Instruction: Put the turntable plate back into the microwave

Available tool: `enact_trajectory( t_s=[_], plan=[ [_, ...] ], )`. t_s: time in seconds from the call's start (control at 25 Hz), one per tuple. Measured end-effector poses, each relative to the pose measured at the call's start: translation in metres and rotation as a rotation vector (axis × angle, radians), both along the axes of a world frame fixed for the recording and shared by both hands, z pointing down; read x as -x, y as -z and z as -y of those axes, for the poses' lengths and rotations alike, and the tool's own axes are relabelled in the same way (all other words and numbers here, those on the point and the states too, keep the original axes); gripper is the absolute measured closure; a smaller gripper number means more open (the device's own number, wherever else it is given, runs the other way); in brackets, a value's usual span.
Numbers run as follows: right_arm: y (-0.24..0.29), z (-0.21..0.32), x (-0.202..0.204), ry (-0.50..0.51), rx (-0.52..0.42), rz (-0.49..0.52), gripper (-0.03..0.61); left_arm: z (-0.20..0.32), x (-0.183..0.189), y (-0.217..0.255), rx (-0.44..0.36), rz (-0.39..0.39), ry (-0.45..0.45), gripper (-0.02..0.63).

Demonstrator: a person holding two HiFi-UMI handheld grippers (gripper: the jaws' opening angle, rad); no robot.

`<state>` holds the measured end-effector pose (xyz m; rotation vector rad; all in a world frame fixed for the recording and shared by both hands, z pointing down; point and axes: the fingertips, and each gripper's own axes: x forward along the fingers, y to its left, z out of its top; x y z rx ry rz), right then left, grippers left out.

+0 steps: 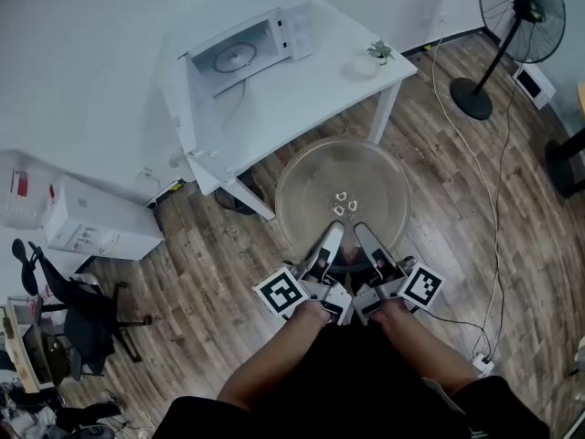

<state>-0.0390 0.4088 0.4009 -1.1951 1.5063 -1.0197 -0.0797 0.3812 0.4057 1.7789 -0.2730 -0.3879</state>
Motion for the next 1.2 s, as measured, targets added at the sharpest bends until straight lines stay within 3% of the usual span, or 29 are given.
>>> enact_trajectory(
  t_s=[0.52,0.88,1.2],
  plan=[
    [0.003,0.126,-0.073,0.174,0.0,-0.004,0.532,0.12,-0.069,0.006,-0.017,-0.009,0.174,0.566],
    [0.007,0.202,-0.09,0.343,0.004,0.004,0.532,0.188,-0.084,0.01,-0.01,-0.008,0.346,0.566],
    [0.011,0.248,-0.092,0.411,-0.021,0.005,0.531,0.23,-0.084,0.015,-0.04,0.003,0.419,0.566]
  ],
)
